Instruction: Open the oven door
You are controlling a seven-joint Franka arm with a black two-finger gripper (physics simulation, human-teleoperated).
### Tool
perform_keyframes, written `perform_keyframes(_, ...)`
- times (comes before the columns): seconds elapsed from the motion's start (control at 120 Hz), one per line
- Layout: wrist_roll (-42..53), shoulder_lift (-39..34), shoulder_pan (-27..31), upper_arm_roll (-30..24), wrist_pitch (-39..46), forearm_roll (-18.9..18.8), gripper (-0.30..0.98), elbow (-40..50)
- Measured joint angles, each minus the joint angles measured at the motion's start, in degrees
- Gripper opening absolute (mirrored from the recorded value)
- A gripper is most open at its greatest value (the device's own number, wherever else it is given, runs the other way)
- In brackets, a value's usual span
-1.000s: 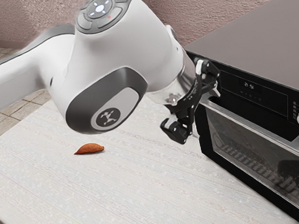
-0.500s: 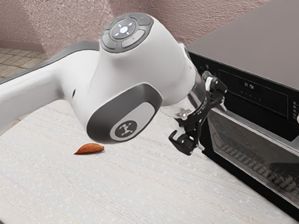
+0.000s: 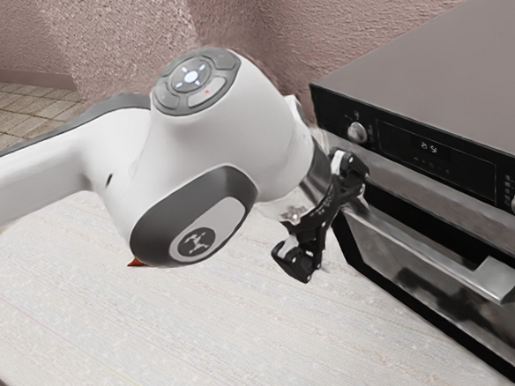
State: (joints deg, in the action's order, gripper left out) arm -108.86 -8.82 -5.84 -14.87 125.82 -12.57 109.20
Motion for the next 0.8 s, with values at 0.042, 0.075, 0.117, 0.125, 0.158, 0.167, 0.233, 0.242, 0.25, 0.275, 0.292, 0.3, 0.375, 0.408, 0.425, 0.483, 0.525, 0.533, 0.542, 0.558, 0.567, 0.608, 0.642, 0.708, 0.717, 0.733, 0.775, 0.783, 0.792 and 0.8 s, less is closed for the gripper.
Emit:
perform_keyframes(0.042,-0.1,-3.4,0.8,0.0,0.8,0.3,0.69,3.8)
perform_keyframes(0.075,-0.2,-5.7,1.5,-0.1,1.4,0.7,0.68,6.3)
perform_keyframes(0.117,-0.4,-8.3,2.3,-0.3,2.1,1.3,0.69,9.0)
perform_keyframes(0.125,-0.4,-8.8,2.5,-0.3,2.3,1.4,0.68,9.5)
perform_keyframes(0.158,-0.5,-11.6,4.0,-0.9,2.9,2.1,0.69,12.2)
perform_keyframes(0.167,-0.5,-12.4,4.6,-1.2,3.0,2.4,0.69,12.9)
perform_keyframes(0.233,-0.7,-20.1,11.4,-6.3,4.0,5.0,0.69,17.6)
perform_keyframes(0.242,-0.7,-21.3,12.5,-7.3,4.0,5.5,0.69,18.1)
perform_keyframes(0.25,-0.7,-22.5,13.6,-8.2,4.1,6.0,0.69,18.6)
perform_keyframes(0.275,-0.7,-25.7,16.4,-10.7,4.2,7.4,0.68,19.7)
perform_keyframes(0.292,-0.7,-27.2,17.7,-11.9,4.2,8.3,0.68,20.1)
perform_keyframes(0.3,-0.7,-27.7,18.2,-12.4,4.1,8.7,0.68,20.1)
perform_keyframes(0.375,-1.5,-24.5,20.5,-12.0,-1.9,12.2,0.68,8.8)
perform_keyframes(0.408,-2.7,-20.6,20.4,-9.8,-6.8,13.3,0.68,0.5)
perform_keyframes(0.425,-3.4,-18.7,19.9,-8.3,-9.1,13.8,0.68,-2.6)
perform_keyframes(0.483,-6.4,-13.6,16.7,-2.8,-15.8,14.9,0.68,-8.3)
perform_keyframes(0.525,-8.4,-11.1,15.0,0.4,-20.0,15.3,0.68,-9.9)
perform_keyframes(0.533,-8.8,-10.7,14.8,0.9,-20.7,15.3,0.69,-10.1)
perform_keyframes(0.542,-9.1,-10.3,14.7,1.2,-21.5,15.3,0.69,-10.2)
perform_keyframes(0.558,-9.9,-9.6,14.4,1.9,-22.9,15.2,0.69,-10.4)
perform_keyframes(0.567,-10.2,-9.2,14.3,2.3,-23.6,15.2,0.69,-10.5)
perform_keyframes(0.608,-11.8,-8.0,13.9,4.1,-26.6,15.1,0.69,-10.3)
perform_keyframes(0.642,-13.1,-7.3,13.7,5.0,-28.5,15.2,0.69,-9.6)
perform_keyframes(0.708,-15.3,-6.6,12.4,5.6,-31.0,15.6,0.69,-9.0)
perform_keyframes(0.717,-15.6,-6.6,12.3,5.7,-31.2,15.6,0.69,-9.0)
perform_keyframes(0.733,-16.1,-6.6,12.2,5.7,-31.7,15.7,0.69,-8.9)
perform_keyframes(0.775,-17.4,-6.6,12.0,5.9,-32.7,15.7,0.69,-8.8)
perform_keyframes(0.783,-17.7,-6.6,12.0,5.9,-32.9,15.7,0.69,-8.8)
perform_keyframes(0.792,-17.9,-6.6,12.0,5.9,-33.1,15.7,0.69,-8.8)
perform_keyframes(0.8,-18.1,-6.5,12.0,5.9,-33.2,15.7,0.69,-8.8)
